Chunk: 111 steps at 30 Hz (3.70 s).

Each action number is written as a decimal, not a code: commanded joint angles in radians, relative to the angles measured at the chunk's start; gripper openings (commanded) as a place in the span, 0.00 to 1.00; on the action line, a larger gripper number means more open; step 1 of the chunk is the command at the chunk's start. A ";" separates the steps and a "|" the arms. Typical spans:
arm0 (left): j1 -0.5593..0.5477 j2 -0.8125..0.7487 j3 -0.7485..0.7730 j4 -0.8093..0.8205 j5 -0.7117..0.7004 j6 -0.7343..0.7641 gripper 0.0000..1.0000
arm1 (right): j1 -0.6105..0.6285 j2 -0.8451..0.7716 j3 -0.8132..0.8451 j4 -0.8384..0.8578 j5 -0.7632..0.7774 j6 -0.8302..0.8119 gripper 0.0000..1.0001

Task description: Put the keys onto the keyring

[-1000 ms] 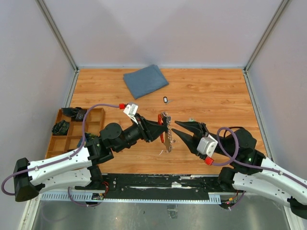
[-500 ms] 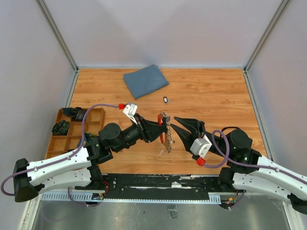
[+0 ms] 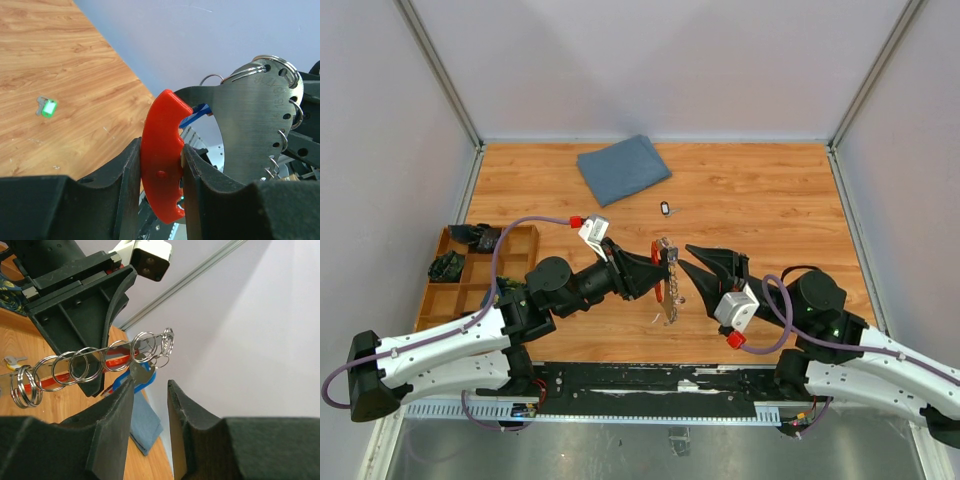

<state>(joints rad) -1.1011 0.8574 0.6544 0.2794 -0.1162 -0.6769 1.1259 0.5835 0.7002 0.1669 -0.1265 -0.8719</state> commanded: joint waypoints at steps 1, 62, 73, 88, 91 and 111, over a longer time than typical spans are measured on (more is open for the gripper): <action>0.005 -0.004 0.007 0.072 0.015 0.001 0.01 | 0.015 0.020 0.010 0.055 0.014 -0.002 0.34; 0.006 0.017 0.075 -0.142 -0.171 -0.004 0.01 | 0.025 -0.009 0.149 -0.154 0.136 0.214 0.39; 0.006 0.029 0.133 -0.264 -0.335 0.026 0.00 | 0.025 0.107 0.197 -0.177 0.204 0.305 0.59; 0.006 0.026 0.133 -0.275 -0.352 0.034 0.00 | 0.025 0.220 0.195 -0.022 0.212 0.372 0.64; 0.005 0.029 0.134 -0.273 -0.352 0.034 0.01 | 0.025 0.214 0.209 -0.053 0.248 0.338 0.64; 0.006 0.037 0.142 -0.279 -0.360 0.034 0.01 | 0.047 0.326 0.291 -0.115 0.260 0.350 0.67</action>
<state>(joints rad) -1.1007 0.9024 0.7536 -0.0330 -0.4591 -0.6502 1.1492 0.8711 0.9726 0.0460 0.0998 -0.5228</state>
